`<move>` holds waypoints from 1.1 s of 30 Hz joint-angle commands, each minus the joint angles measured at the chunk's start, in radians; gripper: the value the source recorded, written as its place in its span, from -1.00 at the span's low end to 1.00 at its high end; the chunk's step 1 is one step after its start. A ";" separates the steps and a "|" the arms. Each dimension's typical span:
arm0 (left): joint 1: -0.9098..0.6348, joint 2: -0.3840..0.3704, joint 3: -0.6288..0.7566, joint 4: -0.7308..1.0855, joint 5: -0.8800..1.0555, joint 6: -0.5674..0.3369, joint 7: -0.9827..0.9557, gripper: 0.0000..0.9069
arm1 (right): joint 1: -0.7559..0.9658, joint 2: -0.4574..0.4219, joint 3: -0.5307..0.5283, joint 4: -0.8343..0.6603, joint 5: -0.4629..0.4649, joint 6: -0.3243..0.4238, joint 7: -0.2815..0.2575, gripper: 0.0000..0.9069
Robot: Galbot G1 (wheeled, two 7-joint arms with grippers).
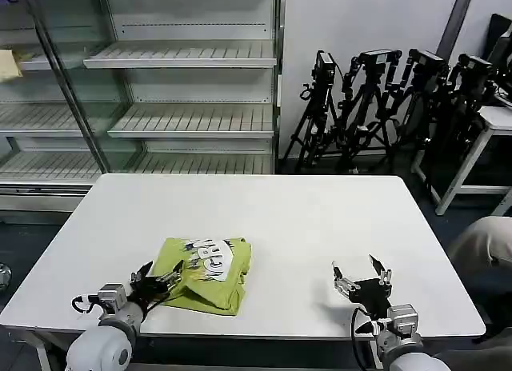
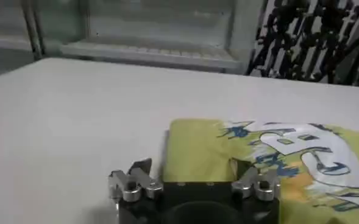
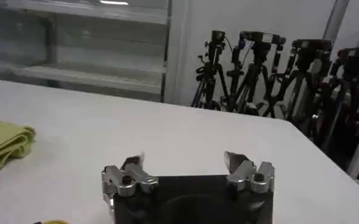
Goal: Fold and organize the clothes.
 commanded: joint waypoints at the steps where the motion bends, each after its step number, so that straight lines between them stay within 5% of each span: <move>1: -0.007 -0.003 -0.020 0.059 -0.080 0.012 0.011 -0.96 | 0.003 0.002 -0.001 -0.004 -0.001 0.000 0.000 1.00; 19: -0.027 0.049 -0.079 0.032 -0.067 0.011 0.076 -0.98 | 0.011 0.006 -0.015 -0.004 -0.005 -0.003 0.002 1.00; 33: 0.017 0.479 -0.695 0.157 0.215 -0.020 0.327 -0.98 | 0.007 0.010 -0.026 -0.014 -0.004 0.021 -0.003 1.00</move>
